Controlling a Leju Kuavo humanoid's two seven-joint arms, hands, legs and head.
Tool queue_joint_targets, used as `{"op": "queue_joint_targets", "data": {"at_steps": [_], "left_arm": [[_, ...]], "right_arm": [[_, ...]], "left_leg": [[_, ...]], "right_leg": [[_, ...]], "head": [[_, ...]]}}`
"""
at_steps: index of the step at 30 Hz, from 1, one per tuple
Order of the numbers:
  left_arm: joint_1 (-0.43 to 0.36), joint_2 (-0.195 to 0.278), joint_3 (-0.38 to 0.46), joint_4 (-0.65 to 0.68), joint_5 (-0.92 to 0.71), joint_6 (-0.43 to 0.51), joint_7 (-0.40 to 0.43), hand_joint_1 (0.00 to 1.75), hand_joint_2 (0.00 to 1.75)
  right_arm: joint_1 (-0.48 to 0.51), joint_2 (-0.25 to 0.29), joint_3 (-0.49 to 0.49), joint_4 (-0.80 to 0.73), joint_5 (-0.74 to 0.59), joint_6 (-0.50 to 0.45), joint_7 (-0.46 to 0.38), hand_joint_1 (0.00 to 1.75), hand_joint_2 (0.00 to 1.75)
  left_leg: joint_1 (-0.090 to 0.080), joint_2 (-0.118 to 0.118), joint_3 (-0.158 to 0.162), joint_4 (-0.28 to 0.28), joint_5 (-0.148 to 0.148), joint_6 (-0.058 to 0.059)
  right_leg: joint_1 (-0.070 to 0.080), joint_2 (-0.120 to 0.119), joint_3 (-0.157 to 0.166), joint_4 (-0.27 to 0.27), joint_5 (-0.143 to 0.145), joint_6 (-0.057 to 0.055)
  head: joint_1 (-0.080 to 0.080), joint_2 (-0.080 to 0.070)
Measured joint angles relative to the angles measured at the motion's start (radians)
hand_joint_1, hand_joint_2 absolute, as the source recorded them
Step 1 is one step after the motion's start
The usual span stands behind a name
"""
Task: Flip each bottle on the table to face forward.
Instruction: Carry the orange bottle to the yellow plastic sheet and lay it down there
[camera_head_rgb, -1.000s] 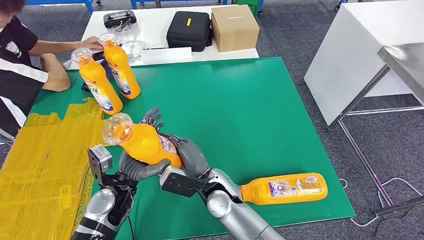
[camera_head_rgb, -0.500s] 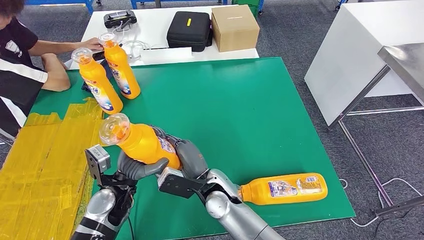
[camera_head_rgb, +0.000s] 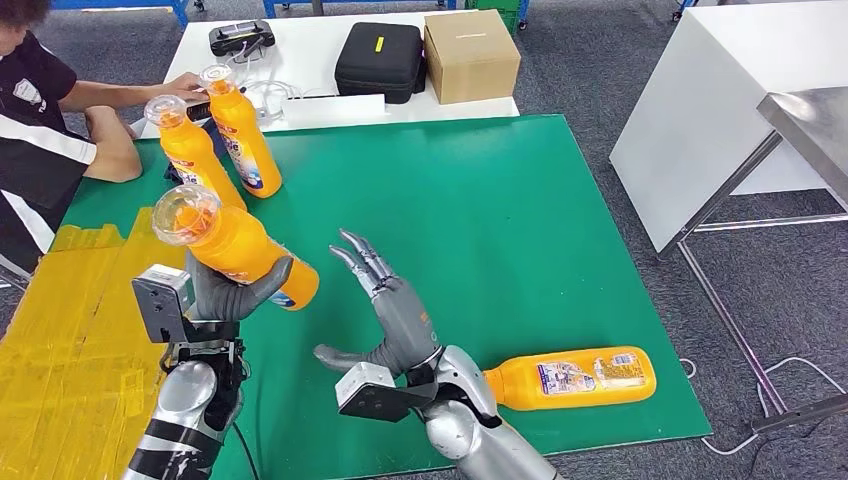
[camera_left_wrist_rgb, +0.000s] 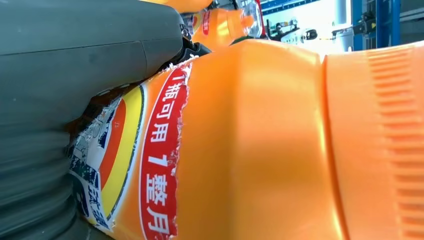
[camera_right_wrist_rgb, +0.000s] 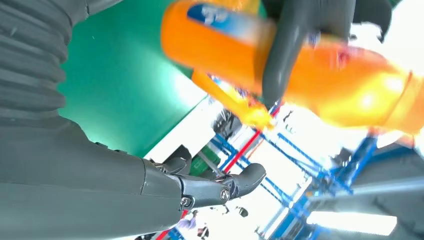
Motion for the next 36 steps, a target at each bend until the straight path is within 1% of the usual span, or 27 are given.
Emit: {"op": "queue_joint_targets", "data": {"at_steps": [6, 8, 9, 11, 14, 15, 16, 17, 18, 20, 21, 22, 23, 25, 26, 27, 29, 32, 33, 36], "left_arm": [[-0.003, 0.001, 0.018, -0.004, -0.004, 0.001, -0.002, 1.75, 1.75], [-0.004, 0.001, 0.022, -0.004, -0.020, 0.019, -0.006, 1.75, 1.75], [-0.004, 0.001, 0.024, -0.004, -0.044, 0.045, -0.011, 1.75, 1.75], [-0.006, 0.002, 0.034, -0.004, -0.133, 0.136, -0.021, 1.75, 1.75], [-0.010, 0.017, 0.068, -0.003, -0.334, 0.300, -0.005, 1.75, 1.75], [-0.013, 0.025, 0.083, 0.001, -0.433, 0.355, 0.013, 1.75, 1.75], [-0.016, 0.033, 0.103, 0.007, -0.564, 0.407, 0.038, 1.75, 1.75], [-0.018, 0.039, 0.128, 0.013, -0.735, 0.451, 0.069, 1.75, 1.75], [-0.020, 0.044, 0.163, 0.019, -0.948, 0.483, 0.111, 1.75, 1.75], [-0.021, 0.060, 0.229, 0.033, -1.378, 0.506, 0.208, 1.75, 1.75], [-0.024, 0.074, 0.249, 0.052, -1.522, 0.508, 0.260, 1.75, 1.75], [-0.029, 0.092, 0.254, 0.082, -1.599, 0.509, 0.318, 1.75, 1.75], [-0.037, 0.113, 0.247, 0.119, -1.624, 0.509, 0.385, 1.75, 1.75], [-0.056, 0.159, 0.210, 0.196, -1.606, 0.509, 0.521, 1.75, 1.75], [-0.068, 0.181, 0.187, 0.233, -1.597, 0.509, 0.563, 1.75, 1.75], [-0.080, 0.197, 0.166, 0.275, -1.590, 0.509, 0.585, 1.75, 1.75], [-0.097, 0.222, 0.132, 0.354, -1.582, 0.510, 0.597, 1.75, 1.75], [-0.108, 0.239, 0.104, 0.442, -1.578, 0.511, 0.595, 1.75, 1.75], [-0.115, 0.242, 0.100, 0.469, -1.575, 0.511, 0.591, 1.34, 1.75], [-0.139, 0.246, 0.100, 0.573, -1.535, 0.509, 0.553, 0.03, 1.75]], "right_arm": [[0.018, -0.019, -0.003, -0.060, 0.000, 0.000, 0.001, 0.00, 1.75], [0.021, -0.022, -0.004, -0.070, 0.000, -0.005, 0.000, 0.00, 1.75], [0.023, -0.023, -0.007, -0.076, 0.000, -0.014, -0.002, 0.00, 1.75], [0.032, -0.028, -0.019, -0.099, 0.000, -0.045, -0.009, 0.00, 1.75], [0.056, -0.048, -0.064, -0.173, 0.001, -0.094, -0.014, 0.00, 1.75], [0.065, -0.055, -0.084, -0.201, 0.004, -0.107, -0.016, 0.00, 1.75], [0.075, -0.062, -0.105, -0.226, 0.010, -0.120, -0.019, 0.00, 1.75], [0.084, -0.068, -0.125, -0.251, 0.016, -0.132, -0.024, 0.00, 1.75], [0.090, -0.074, -0.144, -0.273, 0.023, -0.143, -0.030, 0.00, 1.75], [0.097, -0.085, -0.168, -0.310, 0.036, -0.159, -0.038, 0.00, 1.75], [0.100, -0.090, -0.175, -0.325, 0.044, -0.164, -0.039, 0.00, 1.75], [0.102, -0.095, -0.180, -0.340, 0.054, -0.168, -0.038, 0.00, 1.75], [0.104, -0.100, -0.185, -0.353, 0.065, -0.171, -0.035, 0.00, 1.75], [0.107, -0.110, -0.191, -0.374, 0.084, -0.172, -0.023, 0.00, 1.75], [0.107, -0.115, -0.192, -0.381, 0.092, -0.171, -0.017, 0.00, 1.75], [0.107, -0.119, -0.193, -0.386, 0.099, -0.171, -0.011, 0.00, 1.75], [0.108, -0.127, -0.194, -0.393, 0.108, -0.170, -0.002, 0.00, 1.75], [0.108, -0.136, -0.194, -0.400, 0.116, -0.169, 0.004, 0.00, 1.75], [0.108, -0.140, -0.194, -0.400, 0.122, -0.165, 0.009, 0.00, 1.75], [0.109, -0.153, -0.195, -0.401, 0.155, -0.134, 0.043, 0.00, 1.75]], "left_leg": [[0.000, 0.001, 0.000, 0.000, 0.000, 0.000], [0.000, 0.001, 0.000, 0.000, 0.000, 0.000], [0.000, 0.001, 0.000, 0.000, 0.000, 0.000], [0.000, 0.001, 0.000, 0.000, 0.000, 0.000], [0.000, 0.001, 0.000, 0.000, 0.000, 0.000], [0.000, 0.001, 0.000, 0.000, 0.000, 0.000], [0.000, 0.001, 0.000, 0.000, 0.000, 0.000], [0.000, 0.001, 0.000, 0.000, 0.000, 0.000], [0.000, 0.001, 0.000, 0.000, 0.000, 0.000], [0.000, 0.001, 0.000, 0.000, 0.000, 0.000], [0.000, 0.001, 0.000, 0.000, 0.000, 0.000], [0.000, 0.002, 0.000, 0.000, 0.000, 0.000], [0.000, 0.002, 0.000, 0.000, 0.000, 0.000], [0.000, 0.002, 0.000, 0.000, 0.000, 0.000], [0.001, 0.002, 0.001, 0.000, 0.000, 0.000], [0.001, 0.001, 0.001, 0.000, 0.000, 0.000], [0.001, 0.001, 0.000, 0.000, 0.000, 0.000], [0.001, 0.002, 0.000, 0.000, 0.000, 0.000], [0.000, 0.002, 0.000, 0.000, 0.000, 0.000], [0.000, 0.001, 0.000, 0.000, 0.000, 0.000]], "right_leg": [[0.000, 0.000, 0.000, 0.000, 0.000, 0.000], [0.000, 0.000, 0.000, 0.000, 0.000, 0.000], [0.000, 0.000, 0.000, 0.000, 0.000, 0.000], [0.000, 0.000, 0.000, 0.000, 0.000, 0.000], [0.000, 0.000, 0.000, 0.000, 0.000, 0.000], [0.000, 0.000, 0.000, 0.000, 0.000, 0.000], [0.000, 0.000, 0.000, 0.000, 0.000, 0.000], [0.000, 0.000, 0.000, 0.000, 0.000, 0.000], [0.000, 0.000, 0.000, 0.000, 0.000, 0.000], [0.000, 0.001, 0.000, 0.000, 0.000, 0.000], [0.000, 0.001, -0.001, 0.000, 0.000, 0.000], [0.000, 0.001, -0.001, 0.000, 0.000, 0.000], [0.000, 0.001, -0.001, 0.000, 0.000, 0.000], [0.001, 0.001, -0.001, 0.000, 0.000, 0.000], [0.001, 0.001, -0.001, 0.000, 0.000, 0.000], [0.001, 0.001, -0.001, 0.000, 0.000, 0.000], [0.001, 0.000, 0.000, 0.000, 0.000, 0.000], [0.001, 0.001, 0.000, 0.000, 0.000, 0.000], [0.000, 0.001, 0.000, 0.000, 0.000, 0.000], [-0.001, 0.001, 0.000, 0.000, 0.000, 0.000]], "head": [[0.000, 0.000], [0.000, 0.000], [0.000, 0.000], [0.000, 0.000], [0.000, 0.000], [0.000, 0.000], [0.000, 0.000], [0.000, 0.000], [0.000, 0.000], [0.000, 0.000], [0.000, 0.000], [0.000, 0.000], [0.000, 0.000], [0.000, 0.000], [0.000, 0.000], [0.000, 0.000], [0.000, 0.000], [0.000, 0.000], [0.000, 0.000], [0.000, 0.000]]}}
